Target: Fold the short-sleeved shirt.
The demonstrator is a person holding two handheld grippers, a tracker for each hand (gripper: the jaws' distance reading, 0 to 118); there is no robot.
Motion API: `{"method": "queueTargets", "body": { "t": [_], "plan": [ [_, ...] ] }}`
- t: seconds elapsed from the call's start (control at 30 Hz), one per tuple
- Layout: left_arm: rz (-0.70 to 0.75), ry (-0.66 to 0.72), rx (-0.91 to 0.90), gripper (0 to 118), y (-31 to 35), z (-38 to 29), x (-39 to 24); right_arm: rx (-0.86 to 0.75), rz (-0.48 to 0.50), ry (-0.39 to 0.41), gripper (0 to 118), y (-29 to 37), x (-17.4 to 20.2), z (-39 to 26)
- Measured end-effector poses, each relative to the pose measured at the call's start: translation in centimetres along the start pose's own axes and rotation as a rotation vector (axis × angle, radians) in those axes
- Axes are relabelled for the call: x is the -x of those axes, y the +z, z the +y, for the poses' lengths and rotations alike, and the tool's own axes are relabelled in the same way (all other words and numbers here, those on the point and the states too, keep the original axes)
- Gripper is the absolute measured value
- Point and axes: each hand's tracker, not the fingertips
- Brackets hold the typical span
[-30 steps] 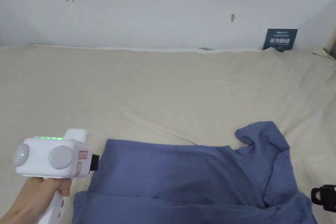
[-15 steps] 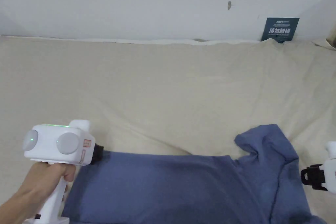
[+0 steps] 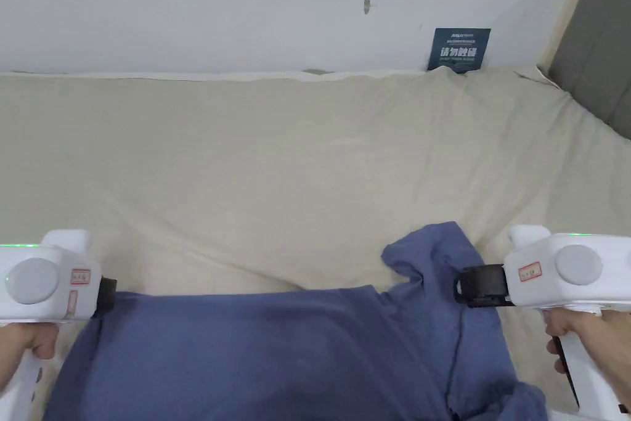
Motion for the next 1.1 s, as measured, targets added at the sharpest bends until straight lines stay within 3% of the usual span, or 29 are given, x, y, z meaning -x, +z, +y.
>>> {"method": "queueTargets", "body": {
  "t": [0.03, 0.1, 0.17, 0.27, 0.7, 1.1],
  "plan": [
    [0.002, 0.002, 0.001, 0, 0.0, 0.1, -0.1, 0.0, -0.005, -0.015, 90, 1.2, 0.7, -0.1],
    [0.005, 0.01, 0.006, 0, 0.0, 0.2, -0.2, 0.007, -0.014, -0.01, 2, 1.0, 1.0, -0.1],
    [-0.002, 0.024, 0.011, 0, 0.1, -0.2, 0.4, -0.001, -0.079, 0.104, 2, -0.1, 1.0, 0.4],
    [0.0, 0.018, 0.012, 0, 0.7, 0.2, 0.7, -0.025, -0.02, 0.076, 2, 1.7, 0.7, 0.1],
    [-0.006, 0.08, -0.092, 0, 8.5, -3.7, 2.6, -0.179, 0.025, 0.086, 2, 12.8, -1.0, -4.6],
    [-0.02, 0.1, -0.228, 0, 19.1, -12.6, 3.2, -0.297, 0.084, 0.095, 2, 22.3, -0.9, -13.2]
  ]
}}
